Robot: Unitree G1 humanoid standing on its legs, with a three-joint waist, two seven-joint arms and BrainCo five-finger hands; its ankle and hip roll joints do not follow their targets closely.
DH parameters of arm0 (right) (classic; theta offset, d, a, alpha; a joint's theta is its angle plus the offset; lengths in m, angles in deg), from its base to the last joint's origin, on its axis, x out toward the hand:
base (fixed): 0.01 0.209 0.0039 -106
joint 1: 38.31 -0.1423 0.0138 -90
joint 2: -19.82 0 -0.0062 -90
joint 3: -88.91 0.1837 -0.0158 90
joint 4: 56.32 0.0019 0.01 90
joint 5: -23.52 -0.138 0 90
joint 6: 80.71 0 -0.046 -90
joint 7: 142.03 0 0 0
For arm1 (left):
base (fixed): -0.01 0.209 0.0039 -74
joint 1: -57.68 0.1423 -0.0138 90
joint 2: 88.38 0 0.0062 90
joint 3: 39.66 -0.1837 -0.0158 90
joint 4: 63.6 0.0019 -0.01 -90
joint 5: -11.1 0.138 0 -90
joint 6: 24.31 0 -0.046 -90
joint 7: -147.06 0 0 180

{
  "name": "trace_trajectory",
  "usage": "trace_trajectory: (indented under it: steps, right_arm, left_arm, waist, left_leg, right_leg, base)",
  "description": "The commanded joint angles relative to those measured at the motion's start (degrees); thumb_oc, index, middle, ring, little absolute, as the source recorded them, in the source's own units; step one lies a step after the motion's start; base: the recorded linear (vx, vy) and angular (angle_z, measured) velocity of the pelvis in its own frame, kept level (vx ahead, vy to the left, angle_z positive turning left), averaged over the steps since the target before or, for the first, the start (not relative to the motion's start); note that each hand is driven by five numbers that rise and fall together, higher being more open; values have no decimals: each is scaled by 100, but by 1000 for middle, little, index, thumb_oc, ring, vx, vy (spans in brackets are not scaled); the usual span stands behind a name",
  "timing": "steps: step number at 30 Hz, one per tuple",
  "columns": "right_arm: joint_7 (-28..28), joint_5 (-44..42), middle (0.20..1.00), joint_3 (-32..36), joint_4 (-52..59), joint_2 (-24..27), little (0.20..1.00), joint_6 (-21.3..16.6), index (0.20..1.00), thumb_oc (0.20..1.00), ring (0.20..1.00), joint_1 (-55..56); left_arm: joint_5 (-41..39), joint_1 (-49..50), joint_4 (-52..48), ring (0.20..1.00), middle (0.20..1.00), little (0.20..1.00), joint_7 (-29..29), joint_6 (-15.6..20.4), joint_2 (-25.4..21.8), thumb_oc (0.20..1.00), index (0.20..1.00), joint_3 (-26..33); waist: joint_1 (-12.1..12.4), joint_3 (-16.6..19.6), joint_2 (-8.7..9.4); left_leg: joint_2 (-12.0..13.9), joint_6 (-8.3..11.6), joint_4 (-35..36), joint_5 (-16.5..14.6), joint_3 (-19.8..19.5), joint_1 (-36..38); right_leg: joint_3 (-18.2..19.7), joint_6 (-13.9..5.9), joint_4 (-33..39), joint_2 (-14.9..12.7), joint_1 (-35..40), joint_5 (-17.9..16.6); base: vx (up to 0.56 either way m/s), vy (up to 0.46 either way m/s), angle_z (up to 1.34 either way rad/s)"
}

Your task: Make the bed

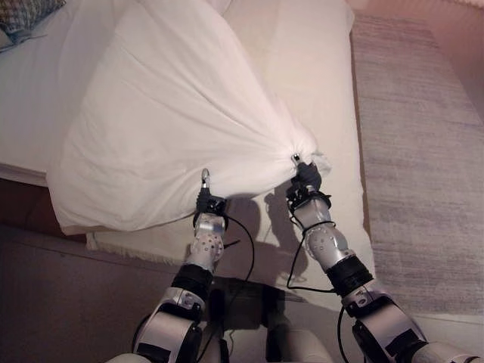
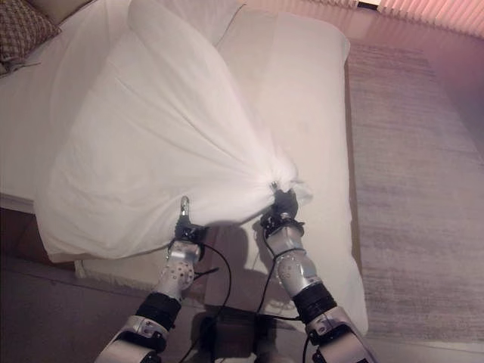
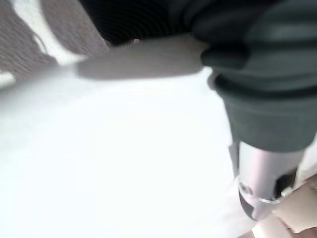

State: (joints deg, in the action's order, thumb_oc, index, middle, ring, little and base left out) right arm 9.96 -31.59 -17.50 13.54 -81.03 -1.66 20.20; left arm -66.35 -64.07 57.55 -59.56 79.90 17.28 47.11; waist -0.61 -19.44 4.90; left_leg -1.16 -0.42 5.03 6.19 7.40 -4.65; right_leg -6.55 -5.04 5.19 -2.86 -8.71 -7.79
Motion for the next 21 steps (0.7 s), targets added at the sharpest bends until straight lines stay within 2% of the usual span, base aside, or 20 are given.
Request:
trace_trajectory:
  steps: [1,5,6,7,8,9,10,12,13,16,17,21]
  right_arm:
    - [-47,279,200,821,582,409,200,-748,200,200,200,679]
    - [-38,235,200,882,620,391,200,-805,200,200,200,823]
    - [1,230,200,940,650,406,200,-835,200,200,200,936]
    - [3,229,200,936,654,404,200,-835,200,200,200,943]
    - [34,251,200,993,660,419,200,-866,200,200,200,1046]
    - [37,250,200,992,662,417,200,-866,200,200,200,1056]
    - [124,252,200,1048,670,446,200,-888,200,200,200,1168]
    - [175,231,200,1076,659,437,200,-887,200,200,200,1228]
    - [312,186,200,1146,584,469,200,-860,200,200,200,1363]
    - [475,111,200,1169,536,498,200,-792,200,200,200,1504]
    - [580,35,200,1288,458,508,200,-746,200,200,200,1634]
    - [674,-62,200,1360,274,464,200,-704,200,200,200,1755]
  left_arm:
    - [410,-195,414,1000,1000,1000,-169,834,-538,1000,1000,680]
    - [530,-144,410,1000,1000,1000,-292,910,-633,1000,1000,901]
    - [635,-85,465,699,699,699,-329,899,-719,699,699,994]
    - [631,-86,476,432,432,432,-320,896,-724,432,432,998]
    - [789,-7,420,200,200,200,-297,889,-799,200,200,1029]
    - [797,3,413,200,200,200,-302,887,-796,200,200,1028]
    - [1106,175,426,200,200,200,-204,680,-954,200,200,1019]
    - [1236,264,434,200,200,200,-163,638,-1028,200,200,1033]
    - [1654,464,368,200,200,200,25,409,-1272,200,200,985]
    - [1857,698,178,200,200,200,194,334,-1410,200,200,989]
    - [2028,819,-105,200,200,200,397,286,-1489,200,200,944]
    - [2203,954,-438,200,200,200,584,207,-1472,200,200,850]
  waist:
    - [-149,832,-102]
    - [-143,880,-98]
    - [-134,910,-102]
    - [-138,913,-102]
    - [-137,926,-110]
    - [-138,931,-109]
    - [-132,946,-132]
    - [-131,963,-140]
    - [-112,973,-187]
    - [-79,965,-232]
    - [-6,908,-332]
    - [32,812,-450]
  left_leg:
    - [-58,182,-3,-563,7,122]
    - [-57,193,-3,-582,-8,166]
    - [-56,201,-3,-588,-19,184]
    - [-56,201,-3,-588,-21,185]
    - [-51,205,-3,-599,-39,198]
    - [-51,206,-3,-600,-42,200]
    - [-42,202,-3,-617,-54,238]
    - [-42,199,-3,-631,-61,260]
    - [-35,177,-3,-654,-92,332]
    - [-42,163,-3,-668,-131,424]
    - [-83,165,-3,-576,-251,450]
    - [-203,112,-371,-669,-585,405]
  right_leg:
    - [69,-244,-384,45,82,347]
    - [54,-238,-394,56,121,376]
    - [37,-229,-413,52,145,400]
    - [35,-228,-416,52,145,404]
    - [25,-226,-442,45,150,419]
    - [23,-226,-446,44,151,423]
    - [19,-209,-514,48,165,469]
    - [25,-201,-571,53,166,511]
    - [68,-166,-730,73,172,609]
    - [133,-134,-888,97,201,740]
    - [186,-87,-1070,119,215,880]
    - [-17,-44,-1436,-43,221,1023]
  base:
    - [0,0,0]
    - [10,0,1]
    - [26,-3,4]
    - [39,-4,7]
    - [15,-2,8]
    - [34,-8,11]
    - [34,-7,11]
    - [39,-10,6]
    - [32,-12,2]
    - [52,-4,3]
    - [15,21,10]
    - [-24,67,48]
